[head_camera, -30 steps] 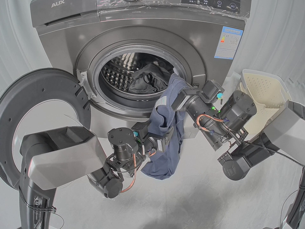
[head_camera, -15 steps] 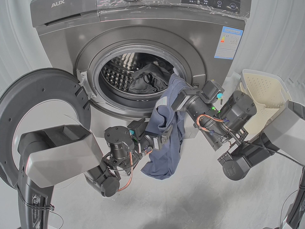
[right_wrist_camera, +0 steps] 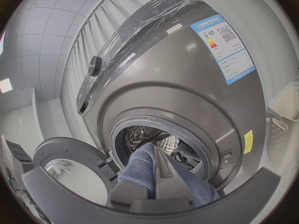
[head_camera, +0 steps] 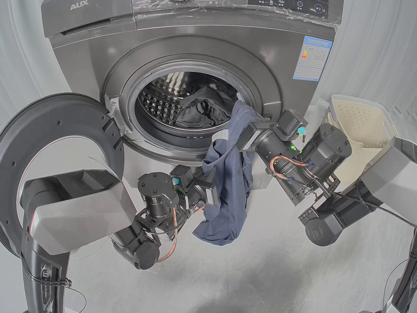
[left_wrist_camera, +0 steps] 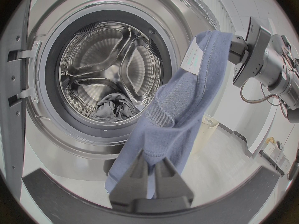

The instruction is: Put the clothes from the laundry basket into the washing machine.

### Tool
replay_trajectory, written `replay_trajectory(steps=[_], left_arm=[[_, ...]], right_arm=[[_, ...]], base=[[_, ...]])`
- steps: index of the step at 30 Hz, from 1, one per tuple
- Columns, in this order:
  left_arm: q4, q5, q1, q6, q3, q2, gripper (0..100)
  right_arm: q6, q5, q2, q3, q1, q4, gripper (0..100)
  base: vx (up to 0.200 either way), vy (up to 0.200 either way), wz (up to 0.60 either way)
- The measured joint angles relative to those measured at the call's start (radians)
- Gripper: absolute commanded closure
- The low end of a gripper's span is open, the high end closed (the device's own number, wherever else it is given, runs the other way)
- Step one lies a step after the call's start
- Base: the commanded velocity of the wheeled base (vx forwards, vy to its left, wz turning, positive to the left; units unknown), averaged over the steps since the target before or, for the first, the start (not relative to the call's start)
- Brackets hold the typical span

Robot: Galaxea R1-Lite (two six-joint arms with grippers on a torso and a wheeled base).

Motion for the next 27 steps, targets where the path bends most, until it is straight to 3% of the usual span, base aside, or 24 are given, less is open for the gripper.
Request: replay_trajectory(steps=[6,10,15,19,27], left_arm=[[-0.014,0.000,0.019,-0.006,-0.007,-0.018,100],[-0.019,-0.001,0.040,-0.008,0.028,-0.075,100],[-0.023,-0.021,0.069,-0.009,0.152,-0.208,100],[-0.024,-0.046,0.098,-0.010,0.267,-0.332,100],[-0.024,-0.072,0.147,-0.020,0.398,-0.514,100]], right_arm=[[0.000,0.004,-0.022,0.058,-0.003,0.000,100],[-0.001,0.036,-0.056,0.138,-0.006,0.000,100],[-0.008,0.073,-0.109,0.250,-0.010,0.002,100],[-0.040,0.086,-0.138,0.309,-0.012,0.002,100],[-0.083,0.100,-0.171,0.370,-0.027,0.000,100]], base=[[0.000,0.000,0.00],[0.000,0.000,0.00],[0.000,0.000,0.00],[0.000,0.000,0.00],[0.000,0.000,0.00]])
